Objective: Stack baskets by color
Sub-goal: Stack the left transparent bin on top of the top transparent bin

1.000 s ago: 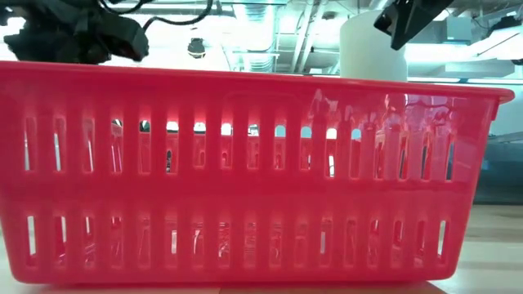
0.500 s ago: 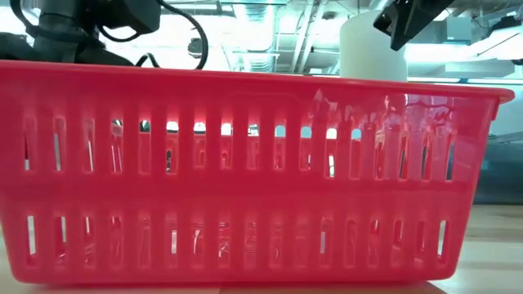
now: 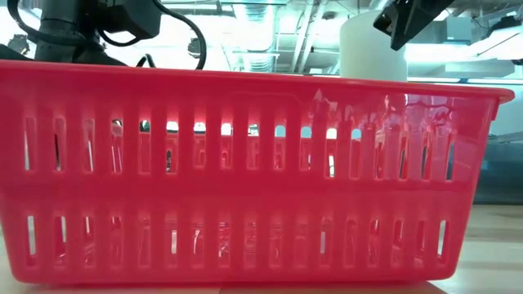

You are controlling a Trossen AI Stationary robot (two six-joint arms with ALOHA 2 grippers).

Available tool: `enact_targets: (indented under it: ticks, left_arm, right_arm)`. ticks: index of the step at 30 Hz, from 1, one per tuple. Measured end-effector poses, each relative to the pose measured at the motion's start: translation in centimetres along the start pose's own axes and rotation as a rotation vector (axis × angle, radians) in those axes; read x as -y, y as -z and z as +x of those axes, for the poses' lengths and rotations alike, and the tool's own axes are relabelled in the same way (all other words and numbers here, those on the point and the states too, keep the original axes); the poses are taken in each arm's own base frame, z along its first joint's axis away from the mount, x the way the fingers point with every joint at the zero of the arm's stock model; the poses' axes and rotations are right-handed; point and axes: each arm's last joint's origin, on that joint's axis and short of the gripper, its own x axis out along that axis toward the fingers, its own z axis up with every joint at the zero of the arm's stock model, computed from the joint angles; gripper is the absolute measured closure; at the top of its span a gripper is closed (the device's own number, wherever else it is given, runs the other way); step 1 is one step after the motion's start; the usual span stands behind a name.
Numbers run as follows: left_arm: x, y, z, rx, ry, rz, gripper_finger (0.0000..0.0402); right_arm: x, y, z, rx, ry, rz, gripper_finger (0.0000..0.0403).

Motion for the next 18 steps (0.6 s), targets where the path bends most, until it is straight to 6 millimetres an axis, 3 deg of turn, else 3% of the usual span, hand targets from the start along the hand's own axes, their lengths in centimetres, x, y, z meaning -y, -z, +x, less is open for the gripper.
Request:
enact_targets:
  ticks: [6, 18]
  left_arm:
    - [0.3, -0.9, -2.2, 0.008, 0.0, 0.045, 0.0399]
    - [3.3, -3.7, -11.9, 0.266, 0.017, 0.368, 0.0401]
  right_arm:
    - [0.0, 0.0, 0.0, 0.0, 0.0, 0.002, 0.0251]
    - [0.0, 0.0, 0.0, 0.001, 0.0, -0.022, 0.0251]
